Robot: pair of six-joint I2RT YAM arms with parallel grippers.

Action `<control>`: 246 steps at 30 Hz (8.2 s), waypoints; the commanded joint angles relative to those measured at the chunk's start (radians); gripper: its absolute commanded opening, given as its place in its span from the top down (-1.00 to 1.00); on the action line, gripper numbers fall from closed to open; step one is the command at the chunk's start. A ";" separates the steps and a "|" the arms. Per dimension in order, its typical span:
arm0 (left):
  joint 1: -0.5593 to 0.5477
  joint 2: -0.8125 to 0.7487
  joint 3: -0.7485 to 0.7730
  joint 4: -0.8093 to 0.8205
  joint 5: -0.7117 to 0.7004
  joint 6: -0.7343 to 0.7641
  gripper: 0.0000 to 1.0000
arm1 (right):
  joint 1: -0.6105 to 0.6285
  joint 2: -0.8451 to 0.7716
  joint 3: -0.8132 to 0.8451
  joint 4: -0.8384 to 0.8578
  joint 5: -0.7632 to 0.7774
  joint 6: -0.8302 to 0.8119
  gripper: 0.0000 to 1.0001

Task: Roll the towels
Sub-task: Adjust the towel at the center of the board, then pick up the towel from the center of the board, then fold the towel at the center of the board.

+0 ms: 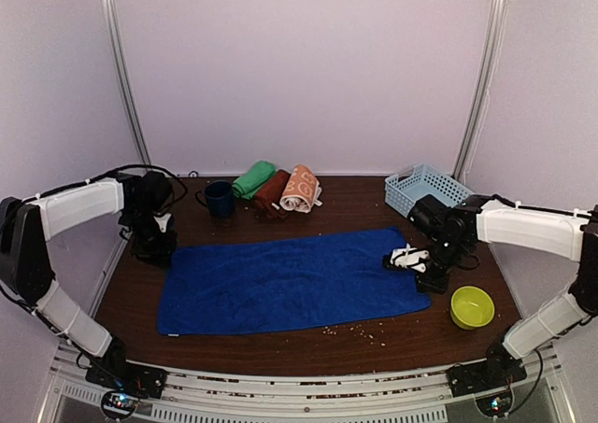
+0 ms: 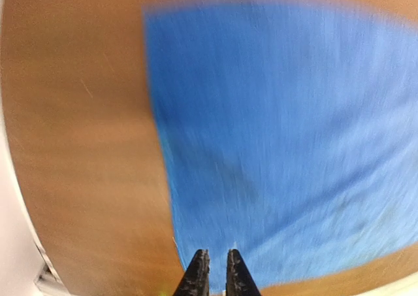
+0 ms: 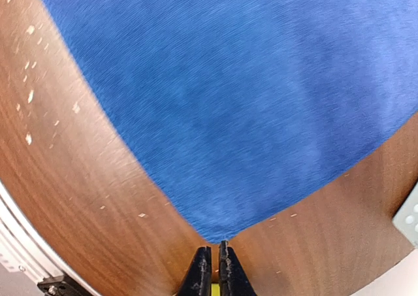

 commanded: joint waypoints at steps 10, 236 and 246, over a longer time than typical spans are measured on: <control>0.064 0.059 0.061 0.173 0.255 0.098 1.00 | -0.027 0.073 -0.105 0.112 0.072 -0.044 0.83; 0.199 -0.035 -0.006 0.474 0.129 0.204 1.00 | -0.394 0.391 0.464 0.335 -0.175 0.141 1.00; 0.199 -0.125 -0.107 0.392 0.136 0.193 1.00 | -0.392 0.267 0.293 0.369 -0.235 0.142 1.00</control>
